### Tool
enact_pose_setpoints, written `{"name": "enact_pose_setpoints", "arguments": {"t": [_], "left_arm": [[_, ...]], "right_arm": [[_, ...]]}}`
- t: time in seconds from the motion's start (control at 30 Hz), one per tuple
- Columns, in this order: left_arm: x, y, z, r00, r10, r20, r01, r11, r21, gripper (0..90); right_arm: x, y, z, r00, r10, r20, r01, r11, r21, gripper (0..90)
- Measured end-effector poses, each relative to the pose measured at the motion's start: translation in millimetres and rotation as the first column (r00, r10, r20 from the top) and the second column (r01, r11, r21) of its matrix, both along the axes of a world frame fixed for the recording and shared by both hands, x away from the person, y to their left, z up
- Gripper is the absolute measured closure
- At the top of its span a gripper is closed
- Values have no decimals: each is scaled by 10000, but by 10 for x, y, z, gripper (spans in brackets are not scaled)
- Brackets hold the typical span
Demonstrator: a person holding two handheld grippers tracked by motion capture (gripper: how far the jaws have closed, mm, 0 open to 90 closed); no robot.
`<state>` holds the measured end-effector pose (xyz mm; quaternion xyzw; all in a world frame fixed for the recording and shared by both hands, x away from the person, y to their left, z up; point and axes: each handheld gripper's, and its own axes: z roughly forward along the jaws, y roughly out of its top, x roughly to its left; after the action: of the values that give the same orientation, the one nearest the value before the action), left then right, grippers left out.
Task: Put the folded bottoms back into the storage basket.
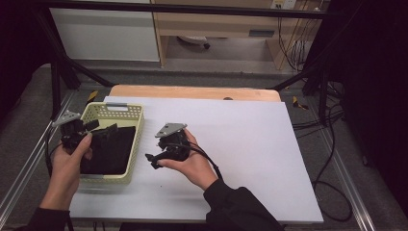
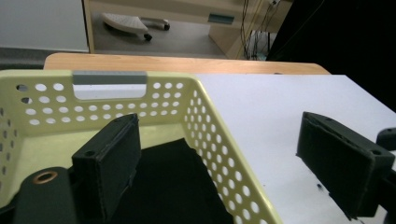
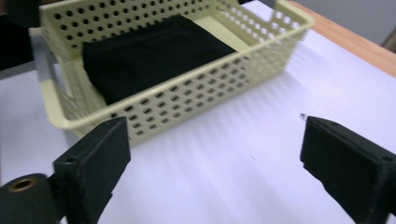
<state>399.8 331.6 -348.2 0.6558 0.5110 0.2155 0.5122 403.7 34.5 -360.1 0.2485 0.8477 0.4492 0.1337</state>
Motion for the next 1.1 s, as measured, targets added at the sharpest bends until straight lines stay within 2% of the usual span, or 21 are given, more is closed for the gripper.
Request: {"name": "enact_pose_setpoints", "arguments": {"t": [0.13, 0.23, 0.4, 0.47, 0.53, 0.6, 0.73, 0.83, 1.0, 1.1], "left_arm": [[-160, -102, -35, 9988, 138, 478, -146, 9997, 170, 119], [-262, -161, -68, 9977, -39, 678, 49, 9999, -148, 94], [-410, -341, -134, 9947, -498, 897, 487, 9987, 136, 98], [-450, -407, -175, 9925, -676, 1022, 665, 9977, 148, 97], [-468, -464, -238, 9902, -728, 1188, 708, 9973, 217, 98], [-477, -492, -312, 9911, -599, 1192, 589, 9982, 125, 103], [-514, -481, -418, 9925, -554, 1086, 555, 9985, 21, 110], [-530, -428, -455, 9929, -472, 1090, 487, 9987, -111, 110], [-520, -361, -485, 9943, -156, 1058, 181, 9996, -225, 111], [-514, -358, -494, 9950, -188, 978, 214, 9995, -252, 90]], "right_arm": [[-30, -202, -46, 9991, -416, 25, 415, 9991, 117, 68], [-57, -366, -82, 9965, -811, 196, 804, 9963, 299, 65], [-66, -620, -148, 9930, -1180, 37, 1175, 9910, 639, 74], [-46, -692, -150, 9920, -1257, -70, 1259, 9910, 464, 68], [-37, -763, -135, 9891, -1474, -29, 1473, 9873, 598, 78], [-22, -827, -131, 9872, -1578, -233, 1590, 9847, 712, 77], [-12, -951, -94, 9842, -1763, -147, 1769, 9804, 861, 56], [4, -1044, -71, 9809, -1943, -127, 1946, 9759, 989, 45], [18, -1138, -57, 9761, -2175, 44, 2161, 9720, 926, 32], [25, -1196, -31, 9734, -2288, 80, 2269, 9688, 1000, 41]]}}
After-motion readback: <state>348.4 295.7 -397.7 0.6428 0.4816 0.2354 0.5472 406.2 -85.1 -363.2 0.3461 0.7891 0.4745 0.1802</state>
